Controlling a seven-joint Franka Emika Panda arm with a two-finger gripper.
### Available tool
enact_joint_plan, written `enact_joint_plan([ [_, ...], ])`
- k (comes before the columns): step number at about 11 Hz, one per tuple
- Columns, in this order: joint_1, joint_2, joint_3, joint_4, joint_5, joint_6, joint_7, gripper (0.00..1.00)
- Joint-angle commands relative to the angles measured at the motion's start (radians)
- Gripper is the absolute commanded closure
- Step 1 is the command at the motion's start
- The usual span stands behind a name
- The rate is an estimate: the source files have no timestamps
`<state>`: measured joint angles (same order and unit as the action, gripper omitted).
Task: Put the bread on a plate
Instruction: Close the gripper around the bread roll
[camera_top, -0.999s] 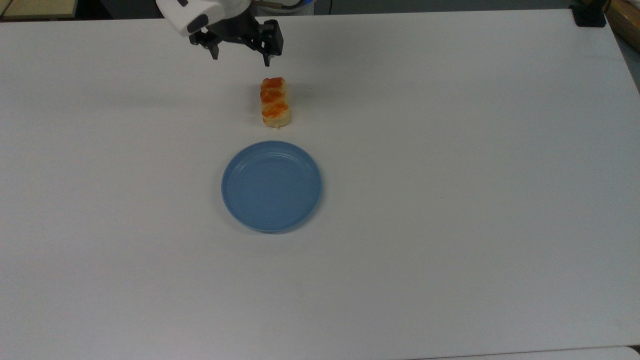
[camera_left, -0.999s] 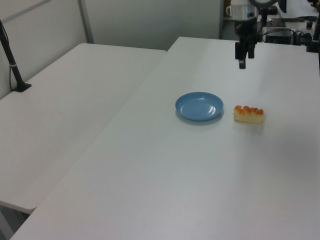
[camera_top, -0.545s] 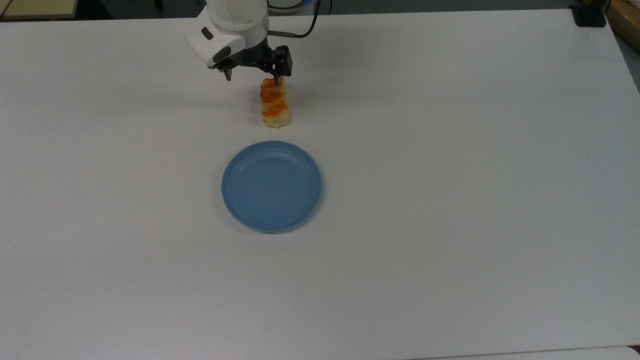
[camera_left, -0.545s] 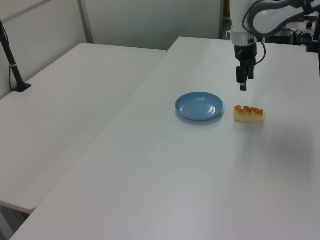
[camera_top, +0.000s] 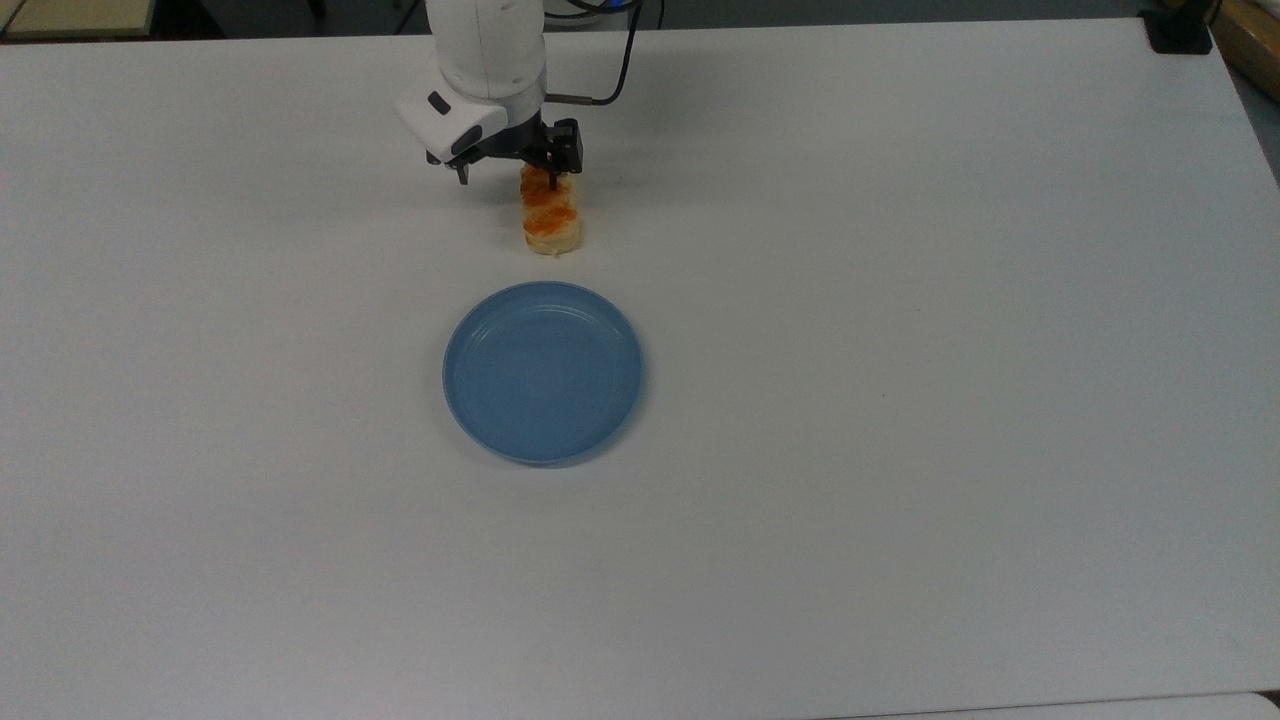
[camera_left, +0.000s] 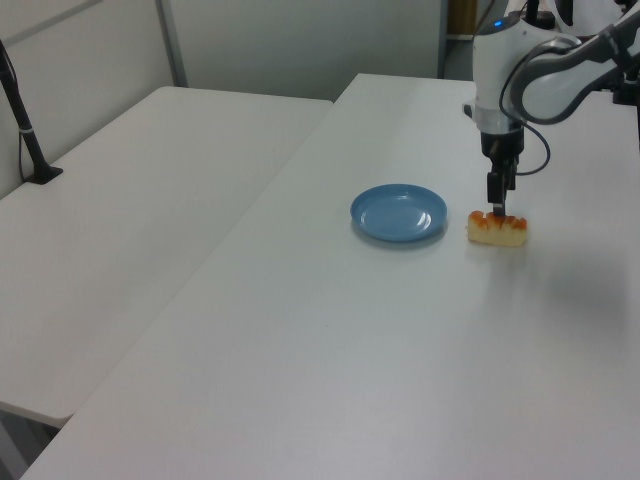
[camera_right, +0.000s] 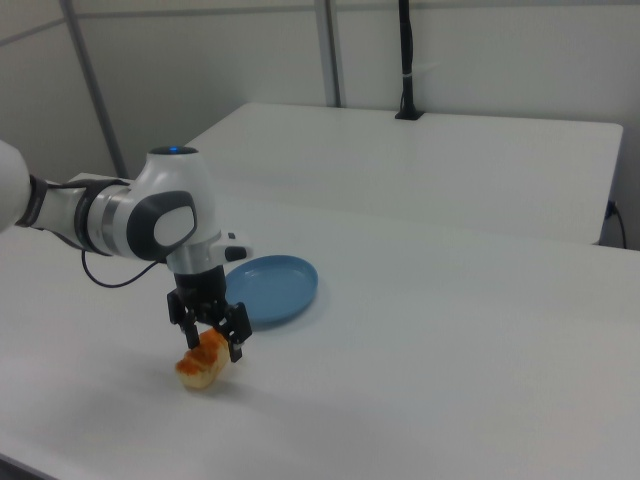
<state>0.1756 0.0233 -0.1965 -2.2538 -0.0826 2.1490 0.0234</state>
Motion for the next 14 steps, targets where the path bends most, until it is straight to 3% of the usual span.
enact_joint_plan([
  [1, 0.022, -0.017, -0.003, -0.046, -0.017, 0.042, -0.011, 0.0],
  [4, 0.047, 0.016, -0.003, -0.046, -0.014, 0.077, 0.01, 0.0],
  [9, 0.022, -0.02, -0.014, -0.035, 0.003, 0.058, 0.012, 0.0],
  [14, 0.015, -0.031, -0.015, 0.0, 0.067, 0.025, 0.004, 0.0],
])
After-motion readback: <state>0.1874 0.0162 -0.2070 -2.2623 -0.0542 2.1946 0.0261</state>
